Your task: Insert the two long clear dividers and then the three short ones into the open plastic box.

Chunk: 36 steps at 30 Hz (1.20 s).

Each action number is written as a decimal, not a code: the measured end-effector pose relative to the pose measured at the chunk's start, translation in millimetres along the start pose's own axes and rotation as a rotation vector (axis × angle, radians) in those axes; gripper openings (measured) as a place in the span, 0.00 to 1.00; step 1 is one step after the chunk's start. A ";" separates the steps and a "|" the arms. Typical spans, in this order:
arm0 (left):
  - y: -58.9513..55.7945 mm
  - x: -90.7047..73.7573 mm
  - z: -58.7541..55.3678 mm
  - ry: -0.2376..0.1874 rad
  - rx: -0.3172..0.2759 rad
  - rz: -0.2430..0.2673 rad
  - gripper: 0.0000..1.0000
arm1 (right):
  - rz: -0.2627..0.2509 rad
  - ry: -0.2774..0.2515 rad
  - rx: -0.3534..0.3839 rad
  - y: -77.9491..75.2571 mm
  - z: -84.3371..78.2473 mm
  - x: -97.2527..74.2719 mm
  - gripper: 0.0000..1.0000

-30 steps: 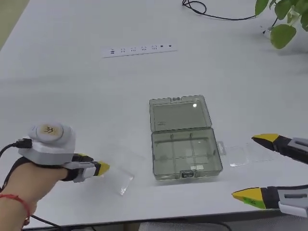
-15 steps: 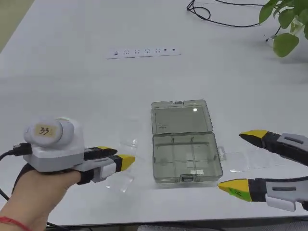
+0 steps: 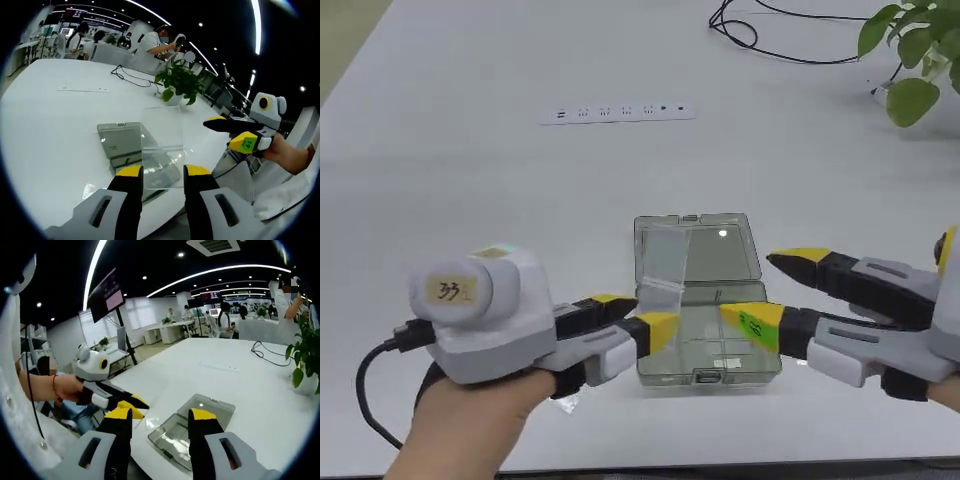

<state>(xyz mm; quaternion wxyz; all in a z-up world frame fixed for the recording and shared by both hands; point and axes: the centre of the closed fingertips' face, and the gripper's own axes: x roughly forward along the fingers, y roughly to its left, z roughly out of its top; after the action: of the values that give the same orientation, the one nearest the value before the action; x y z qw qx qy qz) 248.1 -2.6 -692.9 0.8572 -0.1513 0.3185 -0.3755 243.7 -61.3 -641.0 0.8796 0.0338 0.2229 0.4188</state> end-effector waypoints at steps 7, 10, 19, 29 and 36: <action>-18.2 7.4 2.2 -0.006 0.039 -0.035 0.30 | -0.024 0.020 0.091 -0.3 -11.5 9.2 0.28; -23.1 8.2 4.3 -0.012 0.042 -0.047 0.30 | -0.029 0.022 0.115 0.4 -13.9 12.4 0.22; -28.1 9.7 5.2 -0.002 0.099 -0.049 0.30 | -0.029 0.007 0.147 4.1 -8.6 20.2 0.15; -29.5 9.5 5.9 -0.002 0.111 -0.051 0.30 | -0.035 0.006 0.167 5.9 -9.3 23.0 0.08; -31.4 11.6 7.2 -0.013 0.088 -0.055 0.32 | -0.056 -0.007 0.199 7.3 -6.4 25.1 0.07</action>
<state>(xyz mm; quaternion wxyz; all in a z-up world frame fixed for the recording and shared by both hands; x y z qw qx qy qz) 241.6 -32.0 -676.9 0.8545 -0.1245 0.2916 -0.4115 249.5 -38.5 -654.1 0.8841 0.1163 0.2611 0.3696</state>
